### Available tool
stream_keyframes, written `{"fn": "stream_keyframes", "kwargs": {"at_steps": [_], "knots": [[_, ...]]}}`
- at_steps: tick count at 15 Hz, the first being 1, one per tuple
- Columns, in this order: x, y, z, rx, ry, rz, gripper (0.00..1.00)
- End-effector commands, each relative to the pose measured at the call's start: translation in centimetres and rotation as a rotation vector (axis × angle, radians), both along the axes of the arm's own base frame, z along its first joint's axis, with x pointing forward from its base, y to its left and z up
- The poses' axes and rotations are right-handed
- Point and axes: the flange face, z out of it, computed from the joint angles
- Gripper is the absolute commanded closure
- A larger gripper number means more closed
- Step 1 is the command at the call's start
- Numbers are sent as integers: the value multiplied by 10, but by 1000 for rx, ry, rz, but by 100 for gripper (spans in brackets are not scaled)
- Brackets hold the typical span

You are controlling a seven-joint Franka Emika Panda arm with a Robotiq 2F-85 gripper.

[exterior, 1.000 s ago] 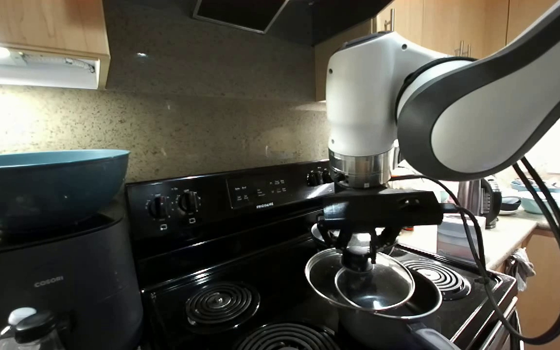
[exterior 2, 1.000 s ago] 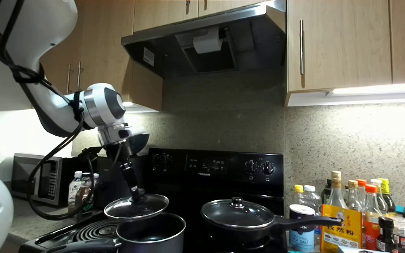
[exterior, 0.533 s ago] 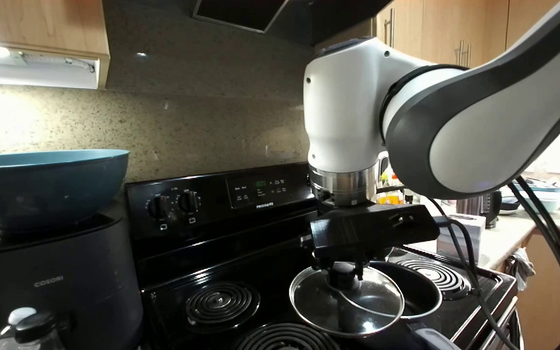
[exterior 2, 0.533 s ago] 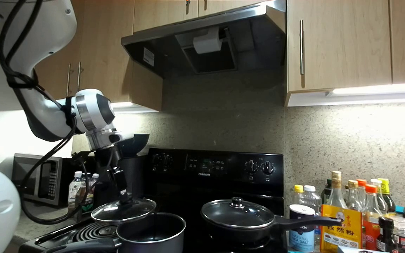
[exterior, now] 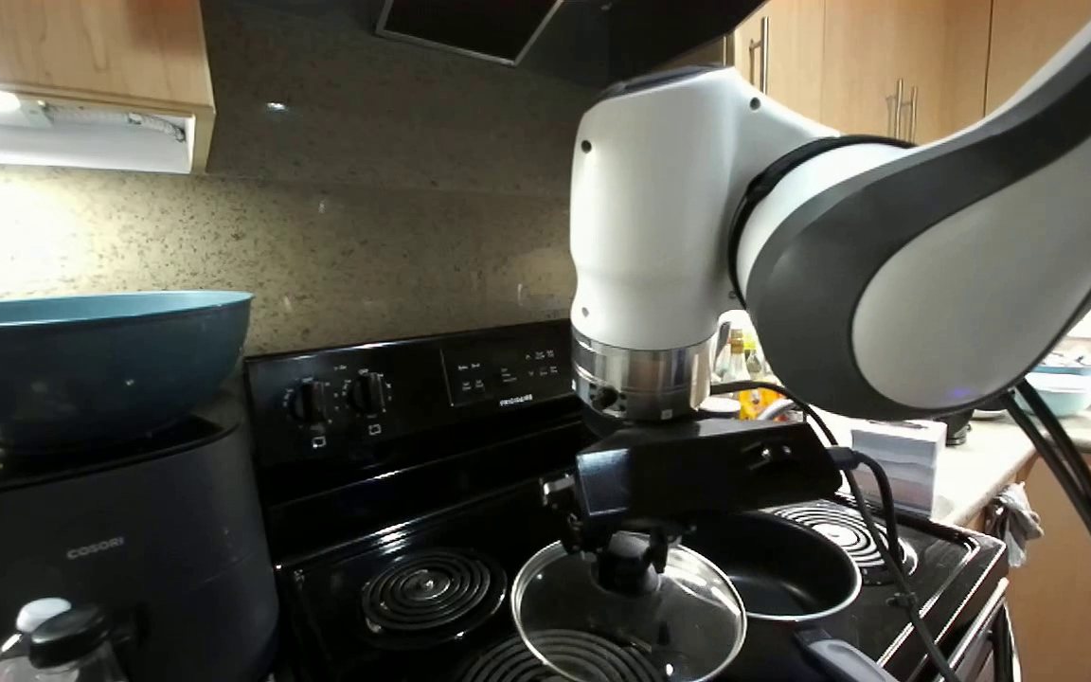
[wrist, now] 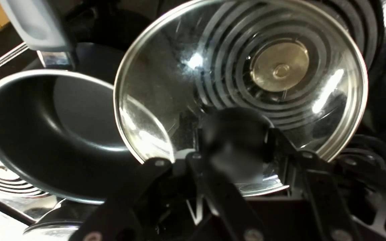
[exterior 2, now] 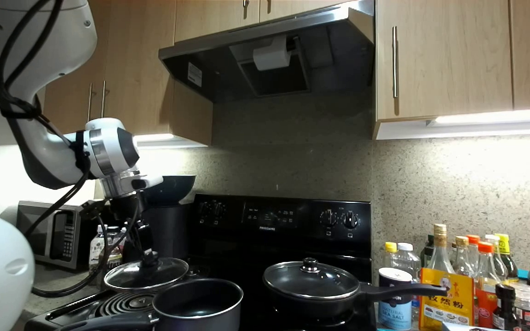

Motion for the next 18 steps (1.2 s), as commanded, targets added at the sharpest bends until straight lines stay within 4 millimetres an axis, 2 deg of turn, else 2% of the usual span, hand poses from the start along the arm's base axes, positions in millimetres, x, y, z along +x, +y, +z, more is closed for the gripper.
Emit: {"fn": "stream_keyframes", "kwargs": {"at_steps": [1,4,9,16,17,18], "knots": [[3,27,-6,33,15,103,78],[11,31,-21,66,36,123,78],[28,11,-41,65,65,58,78],[36,-6,-51,60,96,9,78],[37,-7,-53,62,99,8,68],[37,-8,-53,65,103,1,78]]}}
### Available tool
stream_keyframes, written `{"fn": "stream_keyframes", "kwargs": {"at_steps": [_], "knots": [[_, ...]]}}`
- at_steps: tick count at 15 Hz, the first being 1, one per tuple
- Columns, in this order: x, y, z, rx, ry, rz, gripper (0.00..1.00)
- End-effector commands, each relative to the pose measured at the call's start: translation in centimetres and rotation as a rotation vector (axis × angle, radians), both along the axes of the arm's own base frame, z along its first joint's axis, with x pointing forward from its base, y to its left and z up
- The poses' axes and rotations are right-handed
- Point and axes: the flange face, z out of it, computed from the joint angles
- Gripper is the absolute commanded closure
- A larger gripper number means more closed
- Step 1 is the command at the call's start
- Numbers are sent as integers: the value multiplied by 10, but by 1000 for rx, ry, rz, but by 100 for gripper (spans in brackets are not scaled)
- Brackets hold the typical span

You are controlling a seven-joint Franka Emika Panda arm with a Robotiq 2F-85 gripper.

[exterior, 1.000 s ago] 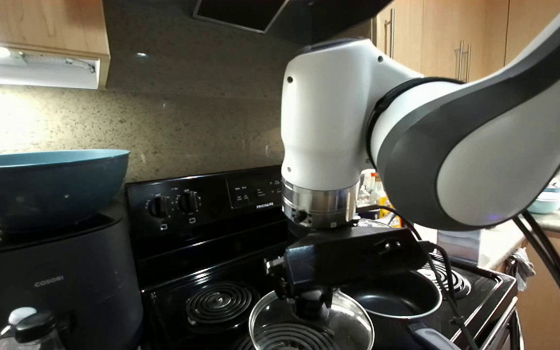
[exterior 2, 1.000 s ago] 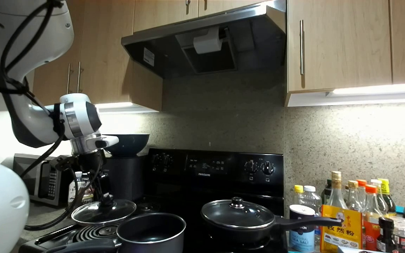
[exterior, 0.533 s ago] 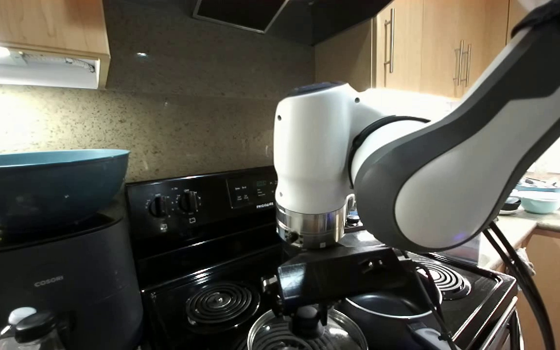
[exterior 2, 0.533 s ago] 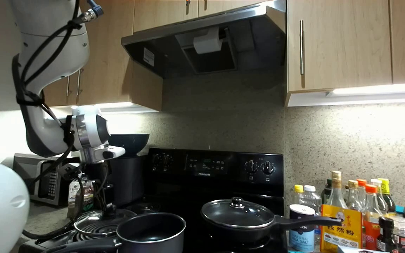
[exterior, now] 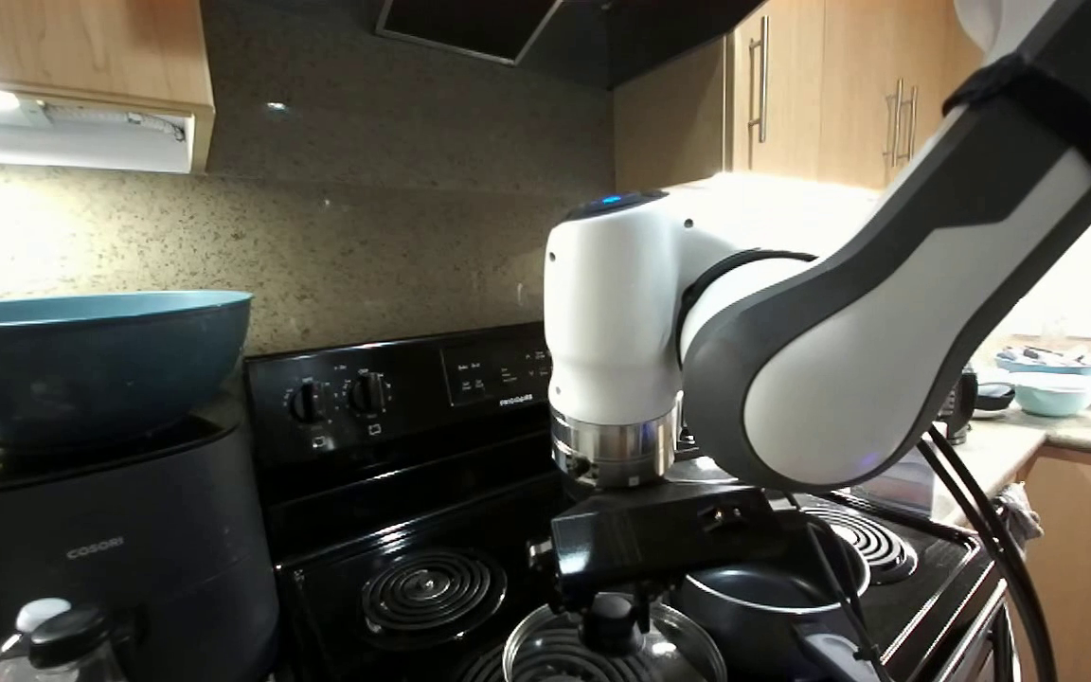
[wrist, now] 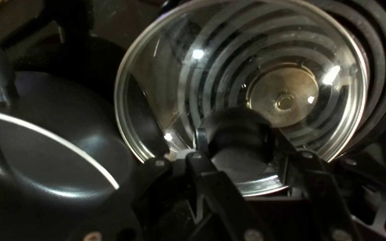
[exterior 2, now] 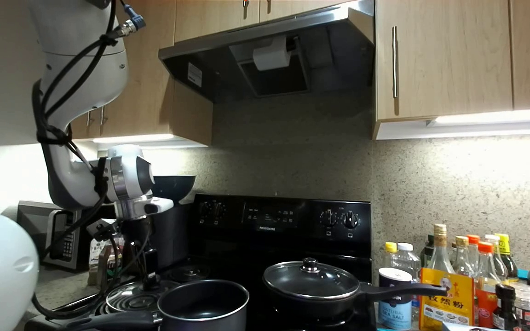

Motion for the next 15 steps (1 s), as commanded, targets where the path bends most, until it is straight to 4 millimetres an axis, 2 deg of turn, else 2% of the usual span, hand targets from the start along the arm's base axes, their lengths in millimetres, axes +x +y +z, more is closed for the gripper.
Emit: {"fn": "stream_keyframes", "kwargs": {"at_steps": [1,6,13,15], "knots": [[5,-6,3,20,5,-11,78],[9,-12,1,42,18,-50,78],[20,-25,-29,-29,30,-56,78],[24,-27,-30,-25,35,-60,78]]}}
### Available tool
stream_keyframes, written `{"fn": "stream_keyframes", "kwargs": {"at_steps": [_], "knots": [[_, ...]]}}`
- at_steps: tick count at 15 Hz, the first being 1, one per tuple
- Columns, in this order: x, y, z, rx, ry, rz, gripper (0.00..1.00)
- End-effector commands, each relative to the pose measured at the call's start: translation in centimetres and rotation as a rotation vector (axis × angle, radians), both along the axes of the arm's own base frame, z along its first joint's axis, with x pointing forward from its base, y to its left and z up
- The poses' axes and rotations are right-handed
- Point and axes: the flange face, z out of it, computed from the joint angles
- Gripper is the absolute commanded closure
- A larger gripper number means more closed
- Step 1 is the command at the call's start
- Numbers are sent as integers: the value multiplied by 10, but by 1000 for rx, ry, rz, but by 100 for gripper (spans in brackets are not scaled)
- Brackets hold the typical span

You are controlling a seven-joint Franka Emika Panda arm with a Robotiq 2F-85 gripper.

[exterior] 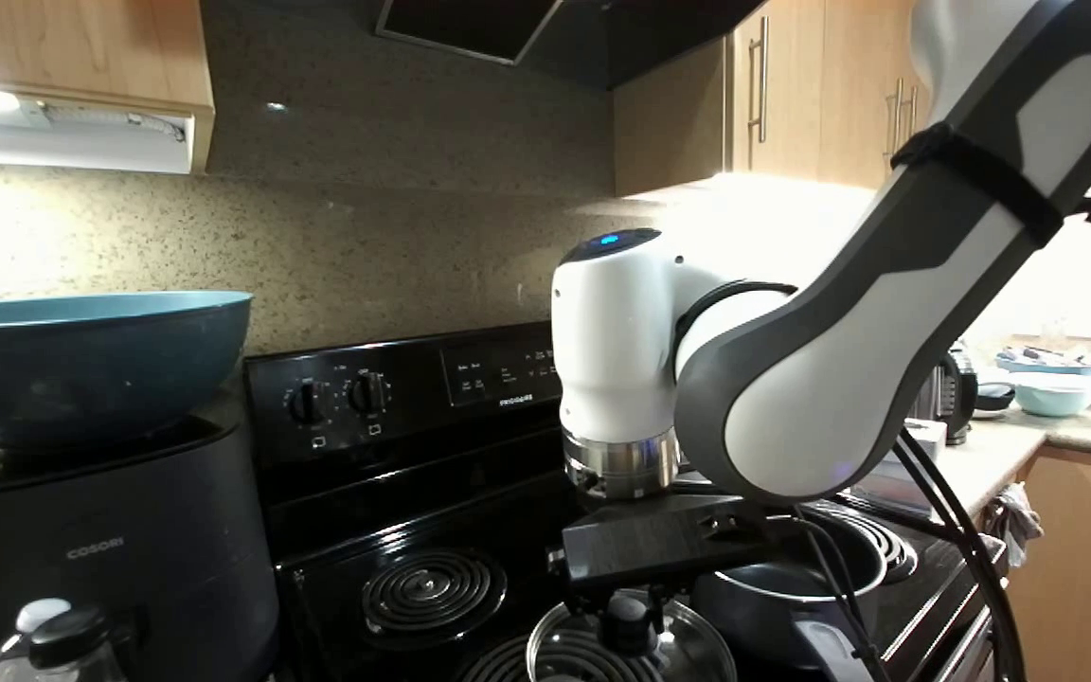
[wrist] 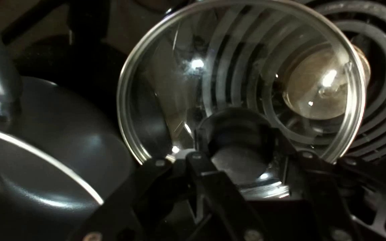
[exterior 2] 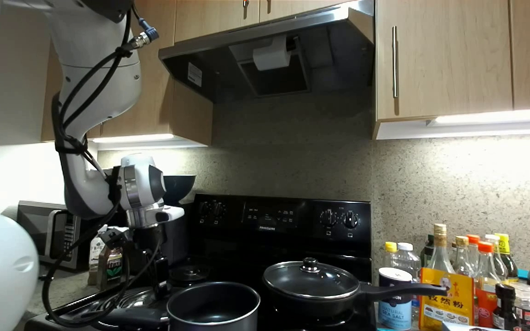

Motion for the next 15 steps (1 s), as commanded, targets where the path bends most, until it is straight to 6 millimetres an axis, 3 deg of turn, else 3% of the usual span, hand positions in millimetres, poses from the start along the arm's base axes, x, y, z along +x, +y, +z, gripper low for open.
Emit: {"fn": "stream_keyframes", "kwargs": {"at_steps": [1,2,3,4,8,11,15], "knots": [[9,-4,-9,-5,6,-12,78],[9,-4,-7,-14,4,-13,74],[10,-3,-4,-14,-1,-12,28],[11,-3,0,-15,-10,-13,27],[9,-3,30,1,-73,-38,3],[-2,-8,60,-17,-137,-85,0],[-31,-37,92,-62,-203,-220,0]]}}
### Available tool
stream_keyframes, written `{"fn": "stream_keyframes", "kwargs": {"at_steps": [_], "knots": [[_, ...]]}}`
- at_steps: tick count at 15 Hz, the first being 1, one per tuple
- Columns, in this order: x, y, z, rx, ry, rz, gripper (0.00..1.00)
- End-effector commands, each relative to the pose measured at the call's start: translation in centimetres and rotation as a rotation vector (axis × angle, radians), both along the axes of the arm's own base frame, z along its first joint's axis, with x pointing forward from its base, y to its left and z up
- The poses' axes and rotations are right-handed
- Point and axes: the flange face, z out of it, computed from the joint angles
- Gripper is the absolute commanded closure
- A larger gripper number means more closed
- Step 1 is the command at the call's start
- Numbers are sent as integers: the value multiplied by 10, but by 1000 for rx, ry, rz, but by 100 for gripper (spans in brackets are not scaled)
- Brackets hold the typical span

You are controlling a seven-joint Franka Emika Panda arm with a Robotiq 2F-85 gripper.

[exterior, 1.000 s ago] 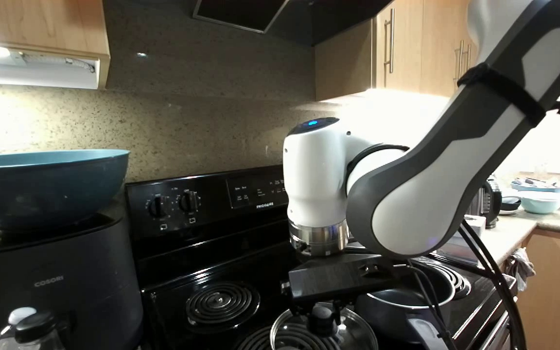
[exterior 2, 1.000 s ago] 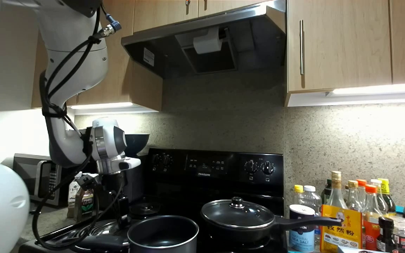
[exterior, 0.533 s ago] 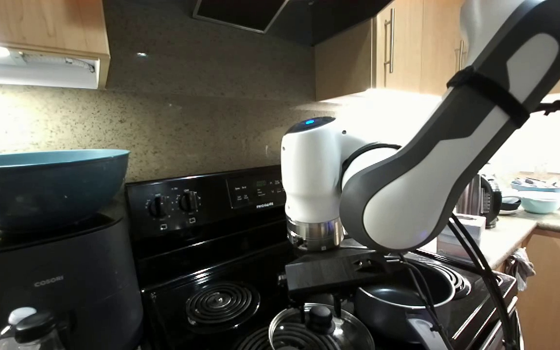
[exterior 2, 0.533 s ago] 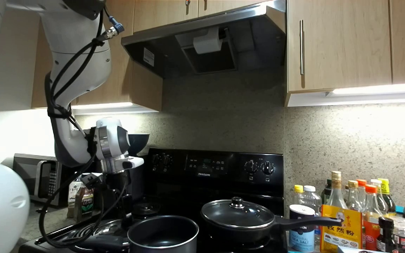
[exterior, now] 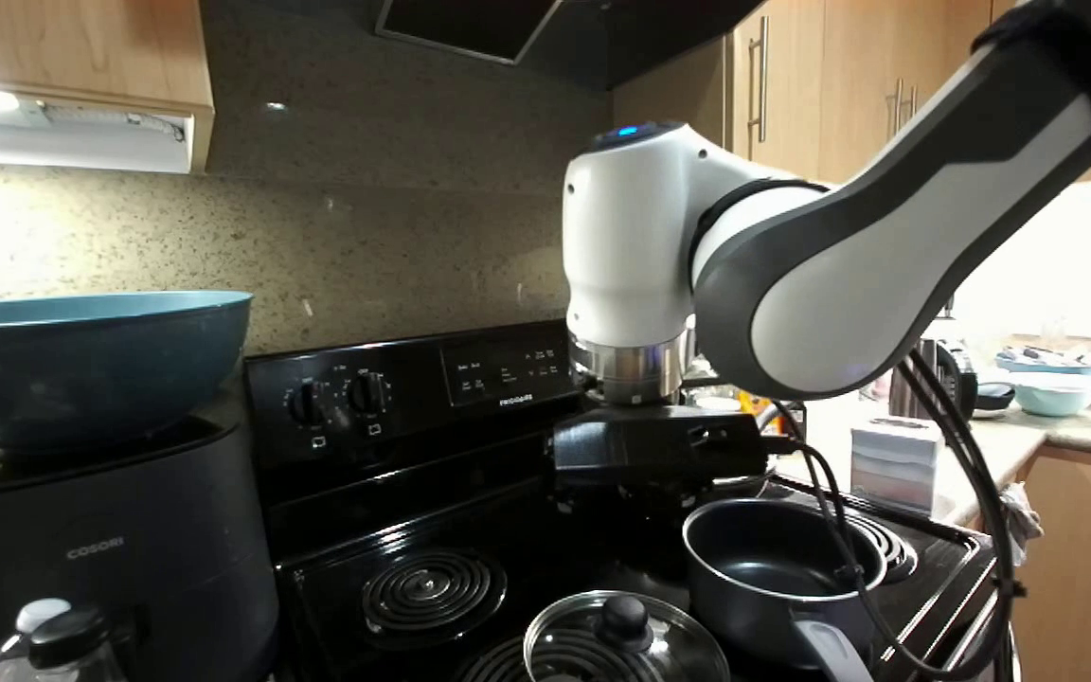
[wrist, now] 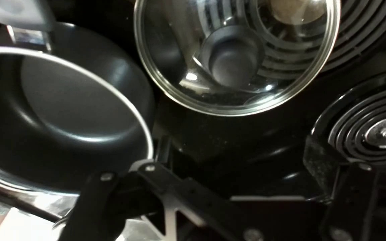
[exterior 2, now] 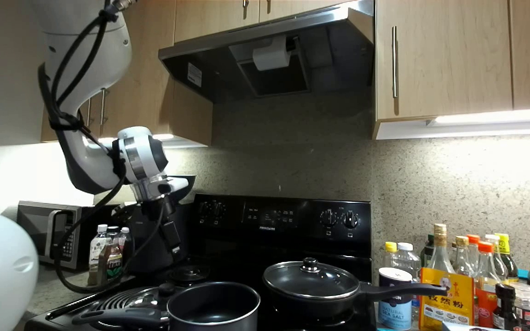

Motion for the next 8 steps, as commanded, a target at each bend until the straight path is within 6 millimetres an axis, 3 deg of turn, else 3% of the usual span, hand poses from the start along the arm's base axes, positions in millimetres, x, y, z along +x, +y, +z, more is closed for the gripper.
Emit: {"fn": "stream_keyframes", "kwargs": {"at_steps": [1,5,6,8], "knots": [[-42,-32,22,-26,-40,-136,0],[-71,-65,21,-64,-46,-282,0],[-50,-53,23,-46,-27,-209,0],[-62,-63,22,-57,-34,-246,0]]}}
